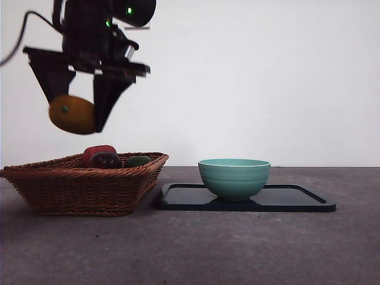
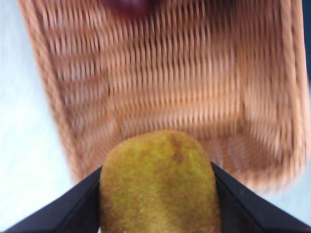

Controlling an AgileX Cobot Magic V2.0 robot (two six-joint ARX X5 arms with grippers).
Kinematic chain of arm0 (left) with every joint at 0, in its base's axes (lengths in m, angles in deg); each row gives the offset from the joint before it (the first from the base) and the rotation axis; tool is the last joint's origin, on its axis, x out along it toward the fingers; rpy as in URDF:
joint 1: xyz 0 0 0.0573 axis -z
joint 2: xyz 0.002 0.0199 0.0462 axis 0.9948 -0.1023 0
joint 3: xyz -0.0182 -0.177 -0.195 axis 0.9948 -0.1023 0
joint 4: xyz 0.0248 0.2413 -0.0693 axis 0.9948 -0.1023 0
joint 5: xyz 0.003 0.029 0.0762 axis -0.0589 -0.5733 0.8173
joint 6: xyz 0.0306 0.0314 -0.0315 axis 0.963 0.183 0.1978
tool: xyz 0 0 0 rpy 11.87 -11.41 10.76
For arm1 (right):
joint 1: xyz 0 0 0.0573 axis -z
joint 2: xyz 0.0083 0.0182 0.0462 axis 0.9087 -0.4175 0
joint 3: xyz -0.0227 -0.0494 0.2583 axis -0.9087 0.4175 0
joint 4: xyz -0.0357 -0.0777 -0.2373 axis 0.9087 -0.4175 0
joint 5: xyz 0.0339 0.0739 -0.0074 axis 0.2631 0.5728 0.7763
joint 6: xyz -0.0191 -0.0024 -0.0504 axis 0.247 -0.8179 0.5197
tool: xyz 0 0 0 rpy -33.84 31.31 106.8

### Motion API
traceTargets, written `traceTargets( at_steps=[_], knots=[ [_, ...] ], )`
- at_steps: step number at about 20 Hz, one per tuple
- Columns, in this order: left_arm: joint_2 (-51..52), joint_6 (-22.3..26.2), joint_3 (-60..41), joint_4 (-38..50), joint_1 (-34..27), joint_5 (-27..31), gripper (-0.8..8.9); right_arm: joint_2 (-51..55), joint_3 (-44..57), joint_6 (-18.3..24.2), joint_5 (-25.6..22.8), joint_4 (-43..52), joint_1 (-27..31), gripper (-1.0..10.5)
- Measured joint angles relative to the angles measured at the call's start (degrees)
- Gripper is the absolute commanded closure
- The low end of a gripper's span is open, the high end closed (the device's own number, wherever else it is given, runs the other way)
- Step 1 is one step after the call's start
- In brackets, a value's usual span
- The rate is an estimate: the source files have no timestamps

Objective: Pick up the wifruite, put it on the bowl, pick up the plate, put it on desk

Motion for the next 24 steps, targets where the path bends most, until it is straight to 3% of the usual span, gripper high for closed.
traceTargets(
  at_steps=[8,13,24],
  knots=[
    [0.09,-2.84,-9.09,16.24,-4.33,-2.51,5.73,0.00,0.00,0.00,-0.39,0.52,0.00,4.0],
    [0.09,-2.95,-12.59,21.62,-4.68,-4.04,5.73,0.00,0.00,0.00,-0.39,2.38,0.00,4.0],
    [-4.46,-2.25,-13.14,23.12,-4.83,-8.35,5.65,0.00,0.00,0.00,-0.39,2.45,0.00,4.0]
  ],
)
